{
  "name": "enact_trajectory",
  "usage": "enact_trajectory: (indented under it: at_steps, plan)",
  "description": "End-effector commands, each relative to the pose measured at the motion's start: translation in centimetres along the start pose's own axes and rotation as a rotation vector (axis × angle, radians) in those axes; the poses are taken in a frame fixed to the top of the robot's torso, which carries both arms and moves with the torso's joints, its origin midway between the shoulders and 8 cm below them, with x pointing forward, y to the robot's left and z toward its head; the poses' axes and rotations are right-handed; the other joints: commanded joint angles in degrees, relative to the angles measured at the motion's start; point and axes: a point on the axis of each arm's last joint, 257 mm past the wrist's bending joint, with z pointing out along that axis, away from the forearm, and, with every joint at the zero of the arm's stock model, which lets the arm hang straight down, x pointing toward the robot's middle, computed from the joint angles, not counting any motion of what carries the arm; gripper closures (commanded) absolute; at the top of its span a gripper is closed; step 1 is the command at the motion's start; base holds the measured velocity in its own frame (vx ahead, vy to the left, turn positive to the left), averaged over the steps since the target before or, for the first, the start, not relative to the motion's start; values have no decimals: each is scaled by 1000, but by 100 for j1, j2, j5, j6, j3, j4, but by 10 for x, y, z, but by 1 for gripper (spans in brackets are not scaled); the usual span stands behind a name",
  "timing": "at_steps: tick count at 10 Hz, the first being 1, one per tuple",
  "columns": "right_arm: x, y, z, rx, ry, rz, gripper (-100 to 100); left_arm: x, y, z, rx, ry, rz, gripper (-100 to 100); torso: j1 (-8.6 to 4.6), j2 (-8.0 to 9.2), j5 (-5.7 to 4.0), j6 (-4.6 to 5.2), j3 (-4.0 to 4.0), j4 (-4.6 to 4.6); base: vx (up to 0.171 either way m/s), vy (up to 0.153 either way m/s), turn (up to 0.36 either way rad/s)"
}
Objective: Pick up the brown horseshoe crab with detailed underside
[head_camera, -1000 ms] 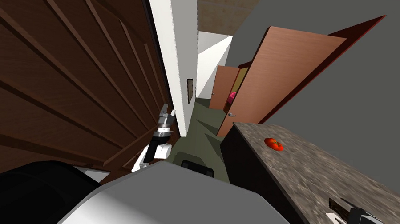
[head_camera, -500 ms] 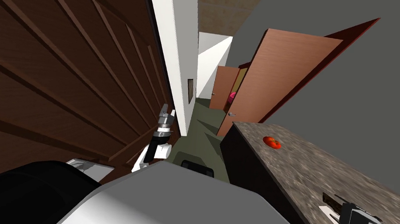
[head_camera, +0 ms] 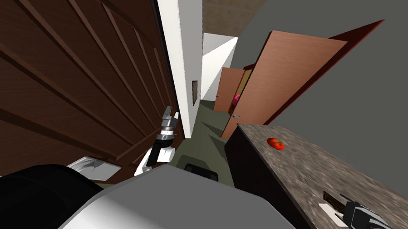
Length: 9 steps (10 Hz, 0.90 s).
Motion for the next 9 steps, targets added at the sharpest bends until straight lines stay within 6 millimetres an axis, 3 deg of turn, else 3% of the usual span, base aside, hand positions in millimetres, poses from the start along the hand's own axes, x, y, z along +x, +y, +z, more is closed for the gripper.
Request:
enact_trajectory:
  at_steps: [1,2,3,7,8,9]
  plan:
    - [-1,11,0,-19,4,-8,-100,0,0,0,0,0,0,0,0,0,0,0,0,0,-29,-6,4]
    - [0,7,-1,-10,3,-3,-100,0,0,0,0,0,0,0,0,-4,-1,2,-2,-1,-9,-1,-3]
    - [0,8,-1,-11,4,-3,100,0,0,0,0,0,0,0,2,-11,0,0,-6,-2,0,0,0]
    - [0,7,-1,-10,4,-2,100,0,0,0,0,0,0,0,4,-19,0,0,-12,-6,-1,1,-3]
    - [0,7,-1,-10,4,-2,0,0,0,0,0,0,0,0,4,-19,0,0,-11,-5,0,0,0]
    - [-2,21,-3,-29,-15,-8,100,0,0,0,0,0,0,0,5,-19,1,0,-11,-5,62,9,-19]
